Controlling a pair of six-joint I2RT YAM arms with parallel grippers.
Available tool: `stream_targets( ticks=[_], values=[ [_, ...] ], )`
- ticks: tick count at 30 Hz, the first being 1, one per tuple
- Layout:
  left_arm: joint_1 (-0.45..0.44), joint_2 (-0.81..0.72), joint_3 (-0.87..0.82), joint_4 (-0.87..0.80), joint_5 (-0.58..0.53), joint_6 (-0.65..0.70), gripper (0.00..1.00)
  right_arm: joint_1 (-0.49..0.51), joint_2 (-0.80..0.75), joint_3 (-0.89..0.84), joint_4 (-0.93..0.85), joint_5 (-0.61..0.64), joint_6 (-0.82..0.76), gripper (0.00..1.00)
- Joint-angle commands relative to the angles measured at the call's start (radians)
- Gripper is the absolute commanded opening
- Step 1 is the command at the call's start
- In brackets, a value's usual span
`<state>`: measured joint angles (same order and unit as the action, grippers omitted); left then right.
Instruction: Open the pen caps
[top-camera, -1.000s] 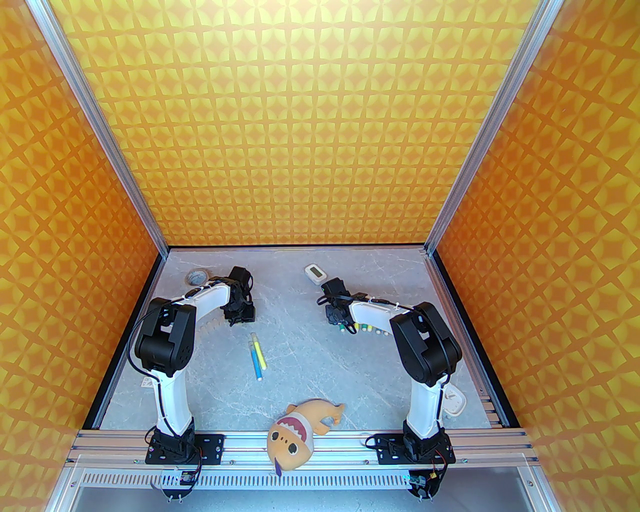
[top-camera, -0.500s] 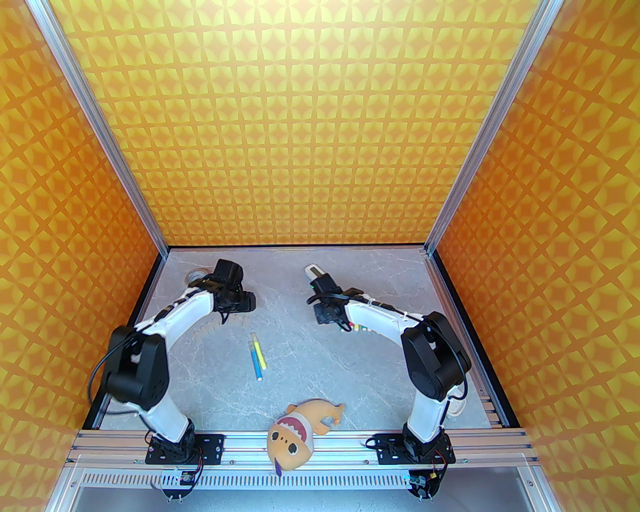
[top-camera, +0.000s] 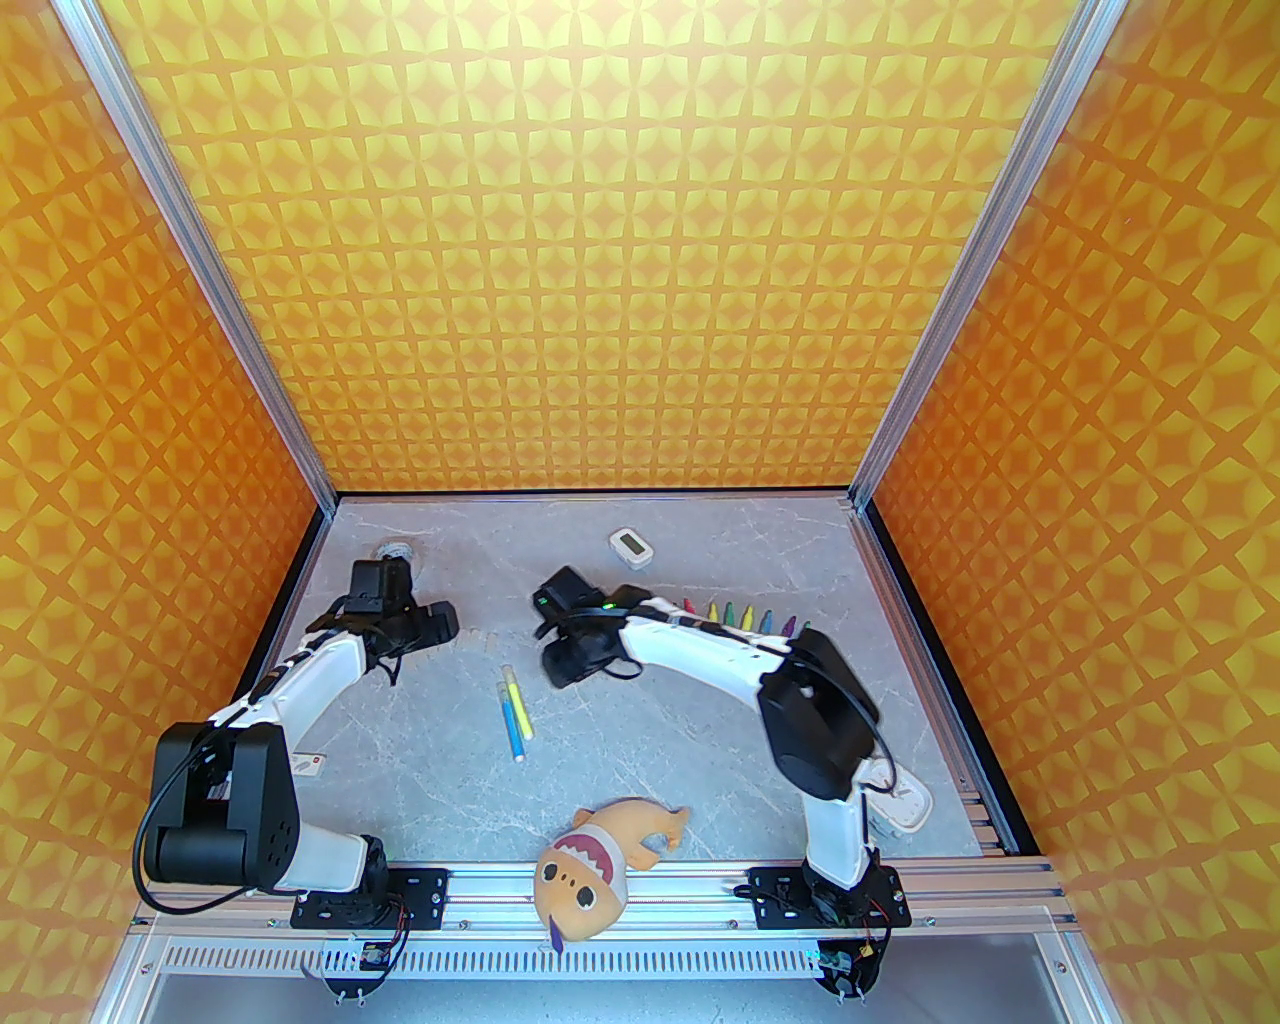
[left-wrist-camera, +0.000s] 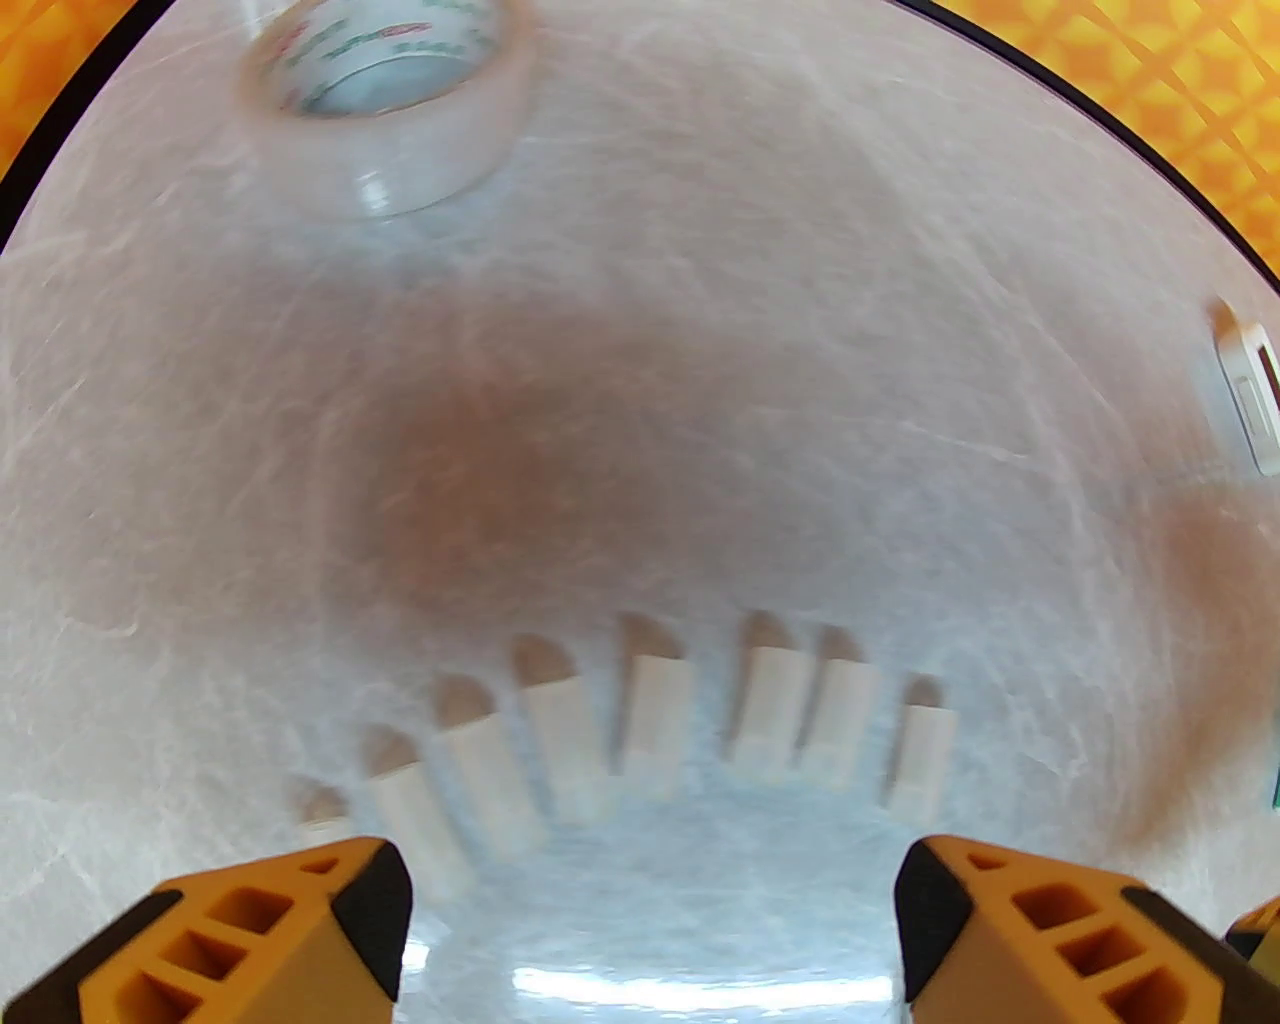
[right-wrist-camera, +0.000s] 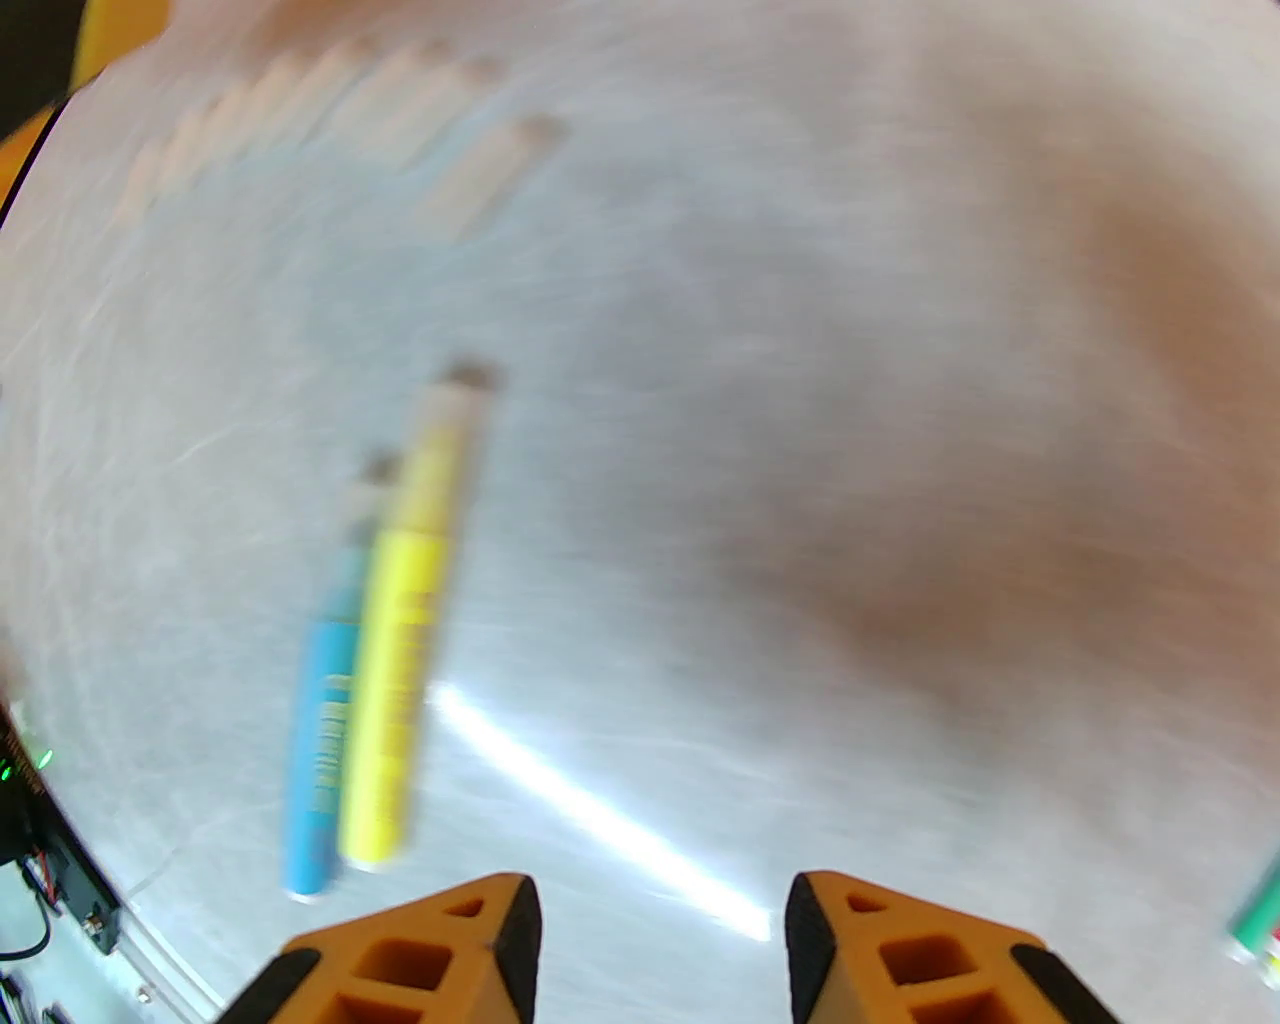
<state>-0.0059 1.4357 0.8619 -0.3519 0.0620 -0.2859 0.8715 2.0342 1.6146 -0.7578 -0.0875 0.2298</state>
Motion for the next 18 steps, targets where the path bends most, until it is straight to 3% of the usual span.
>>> stream_targets(
  ticks=[1,18],
  values=[
    [0.023,-0.043,-0.044,0.066,0.023,0.003,0.85,0.021,0.063,0.096,-0.095,-0.056,-0.003,0.45],
    [0.065,-0.162,-0.141,0.151,0.022,-0.003,0.85,0.087,0.248,0.314,-0.23,-0.068,0.065,0.41]
  ],
)
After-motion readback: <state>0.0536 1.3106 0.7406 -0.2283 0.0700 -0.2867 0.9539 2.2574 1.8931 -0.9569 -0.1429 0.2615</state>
